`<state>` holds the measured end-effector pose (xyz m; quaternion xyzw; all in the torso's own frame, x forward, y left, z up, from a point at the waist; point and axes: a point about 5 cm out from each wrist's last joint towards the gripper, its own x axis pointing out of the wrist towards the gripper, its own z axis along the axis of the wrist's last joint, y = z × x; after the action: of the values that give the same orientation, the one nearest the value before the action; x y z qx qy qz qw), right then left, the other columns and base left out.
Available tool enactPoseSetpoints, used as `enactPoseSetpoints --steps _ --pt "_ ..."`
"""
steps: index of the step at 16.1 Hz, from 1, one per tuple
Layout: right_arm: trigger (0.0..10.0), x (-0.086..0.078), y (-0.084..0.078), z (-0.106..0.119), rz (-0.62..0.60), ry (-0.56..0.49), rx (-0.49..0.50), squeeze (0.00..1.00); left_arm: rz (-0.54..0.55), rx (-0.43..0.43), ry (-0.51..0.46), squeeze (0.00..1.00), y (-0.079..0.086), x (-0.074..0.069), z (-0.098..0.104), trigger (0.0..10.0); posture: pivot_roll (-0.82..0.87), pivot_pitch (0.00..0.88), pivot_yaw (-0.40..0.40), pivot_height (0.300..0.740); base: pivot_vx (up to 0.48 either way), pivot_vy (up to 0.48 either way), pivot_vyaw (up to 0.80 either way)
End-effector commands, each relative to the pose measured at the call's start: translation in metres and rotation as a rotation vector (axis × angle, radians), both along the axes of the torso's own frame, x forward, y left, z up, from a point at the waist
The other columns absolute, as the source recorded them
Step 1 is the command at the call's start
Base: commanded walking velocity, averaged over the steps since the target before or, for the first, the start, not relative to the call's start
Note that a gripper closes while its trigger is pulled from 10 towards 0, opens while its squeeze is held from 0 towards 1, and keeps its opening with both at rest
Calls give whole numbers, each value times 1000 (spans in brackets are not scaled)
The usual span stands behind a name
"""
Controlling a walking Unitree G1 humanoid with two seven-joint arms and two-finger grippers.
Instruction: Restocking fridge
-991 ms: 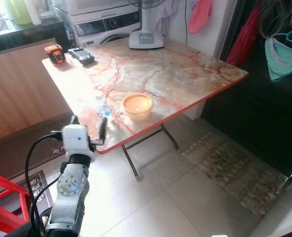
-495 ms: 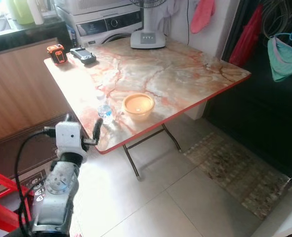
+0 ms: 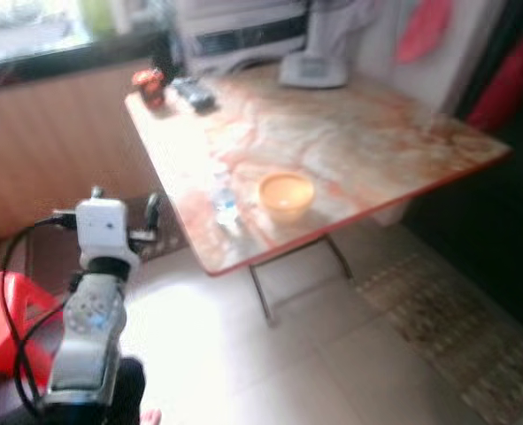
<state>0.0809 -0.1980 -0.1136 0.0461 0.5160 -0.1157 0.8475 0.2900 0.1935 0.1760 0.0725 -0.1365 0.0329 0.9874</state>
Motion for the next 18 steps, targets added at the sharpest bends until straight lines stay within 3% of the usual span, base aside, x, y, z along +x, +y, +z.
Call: enactPoseSetpoints --steps 1,18 --pt "10000 -25 11 -7 -15 89 47 0 -28 -1 -10 0 -8 1 4 10000 10 0 43 740 240 0 0" --pt "10000 -23 9 -6 1 81 45 0 -82 -27 -14 0 -19 1 13 10000 34 0 29 740 276 0 0"
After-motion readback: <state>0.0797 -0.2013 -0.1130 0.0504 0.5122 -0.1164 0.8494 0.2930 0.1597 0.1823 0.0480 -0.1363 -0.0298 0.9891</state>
